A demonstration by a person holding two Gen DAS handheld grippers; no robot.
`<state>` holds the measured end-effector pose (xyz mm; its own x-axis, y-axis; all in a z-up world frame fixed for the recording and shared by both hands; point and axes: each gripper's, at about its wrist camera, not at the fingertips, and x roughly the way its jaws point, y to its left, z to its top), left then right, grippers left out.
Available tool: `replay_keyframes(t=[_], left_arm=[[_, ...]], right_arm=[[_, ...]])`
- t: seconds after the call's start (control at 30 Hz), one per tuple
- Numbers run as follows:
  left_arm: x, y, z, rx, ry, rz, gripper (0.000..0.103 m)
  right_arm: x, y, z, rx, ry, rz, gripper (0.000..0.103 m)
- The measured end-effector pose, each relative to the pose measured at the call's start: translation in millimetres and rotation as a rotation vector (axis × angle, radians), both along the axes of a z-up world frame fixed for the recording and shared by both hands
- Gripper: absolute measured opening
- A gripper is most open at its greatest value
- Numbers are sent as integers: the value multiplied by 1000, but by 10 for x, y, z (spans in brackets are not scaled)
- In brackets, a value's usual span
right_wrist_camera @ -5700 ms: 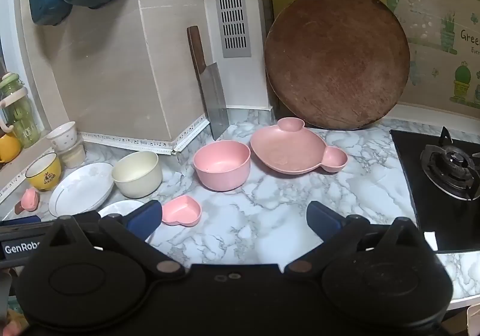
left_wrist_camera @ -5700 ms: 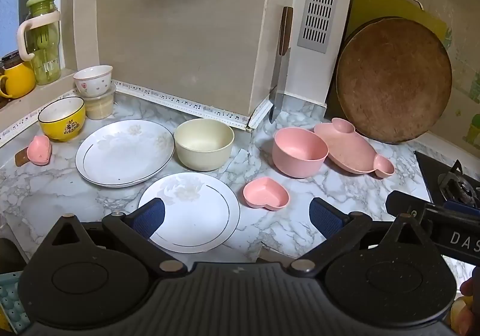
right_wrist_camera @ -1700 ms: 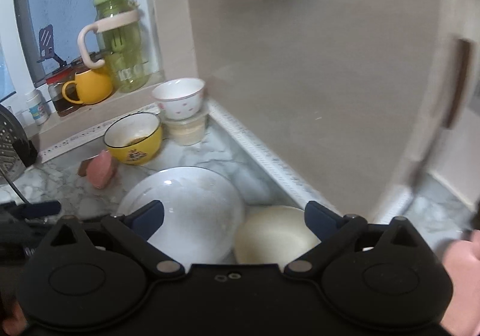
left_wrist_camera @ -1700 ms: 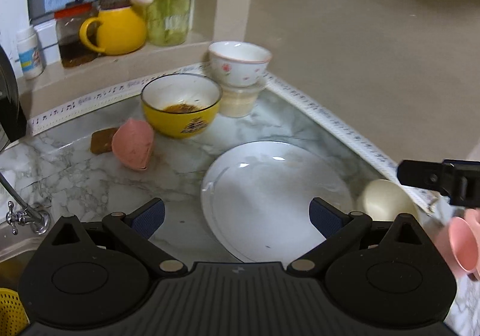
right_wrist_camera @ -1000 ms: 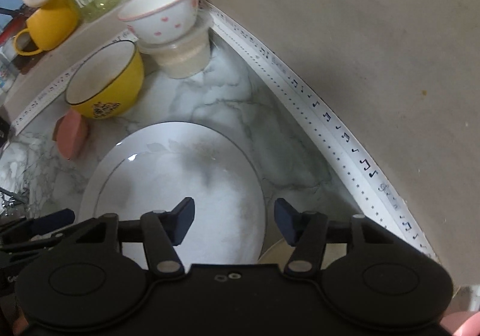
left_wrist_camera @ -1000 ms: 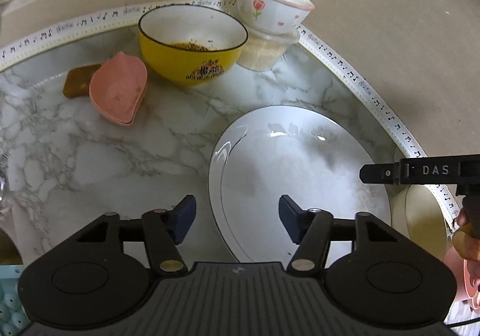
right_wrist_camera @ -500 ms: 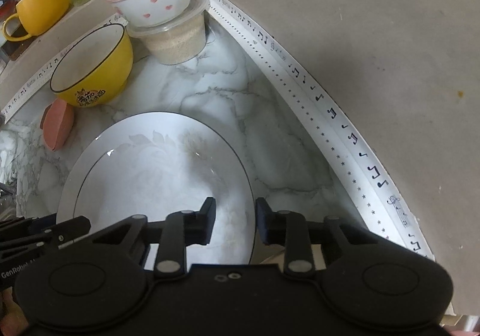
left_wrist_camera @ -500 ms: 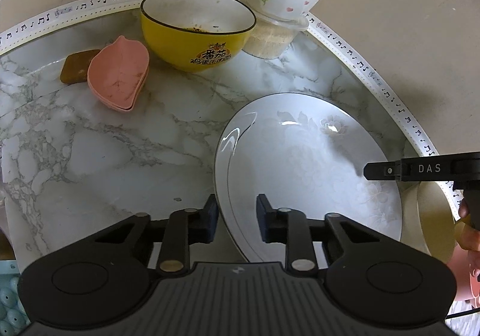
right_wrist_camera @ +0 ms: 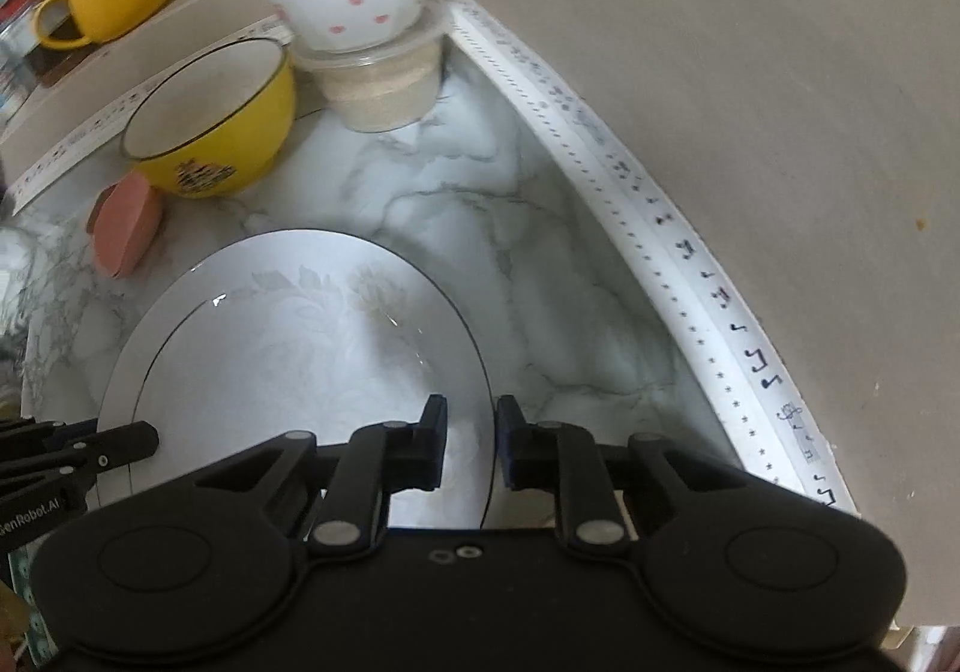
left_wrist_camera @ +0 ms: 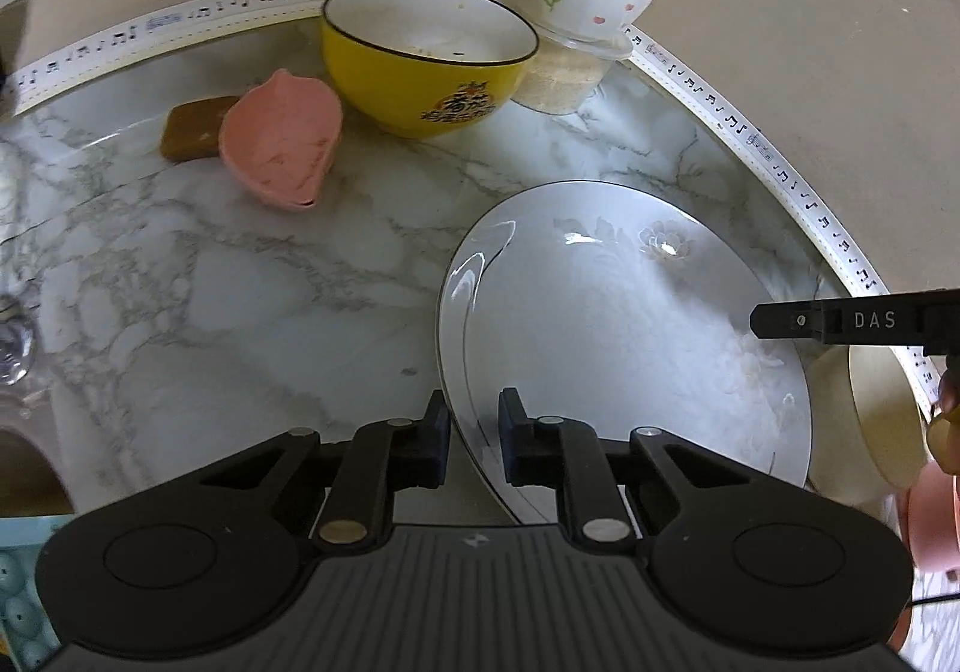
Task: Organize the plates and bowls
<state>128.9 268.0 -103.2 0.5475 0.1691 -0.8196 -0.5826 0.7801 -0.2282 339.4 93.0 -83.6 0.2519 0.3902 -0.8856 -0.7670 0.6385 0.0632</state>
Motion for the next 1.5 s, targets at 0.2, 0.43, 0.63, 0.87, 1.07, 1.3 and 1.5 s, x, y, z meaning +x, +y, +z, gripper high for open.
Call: replay_keyframes(t=[0.2,0.43,0.63,0.87,1.07,1.3,1.5], left_arm=[[-293,40,135,28,-2,12,16],[-566,77,194,42,14,34,16],[-773,58,152,28,42,47,16],[-939,94,88,19,54,62,16],[-1062,188,77,26,61,81,15],[-1104,245,45,11,57,100,16],[-1108,175,90,68,60,91,16]], right_arm=[[-257,58,37,6,4,55,19],[-486,78,49,12,26,103,19],[-642,16,97,12,42,141,19],[-808,-52,141,24,60,157,19],[-950,-17,140,33,77,183,19],[-1003,15,143,43,85,172,19],[-1002,-21,156,45,93,137,19]])
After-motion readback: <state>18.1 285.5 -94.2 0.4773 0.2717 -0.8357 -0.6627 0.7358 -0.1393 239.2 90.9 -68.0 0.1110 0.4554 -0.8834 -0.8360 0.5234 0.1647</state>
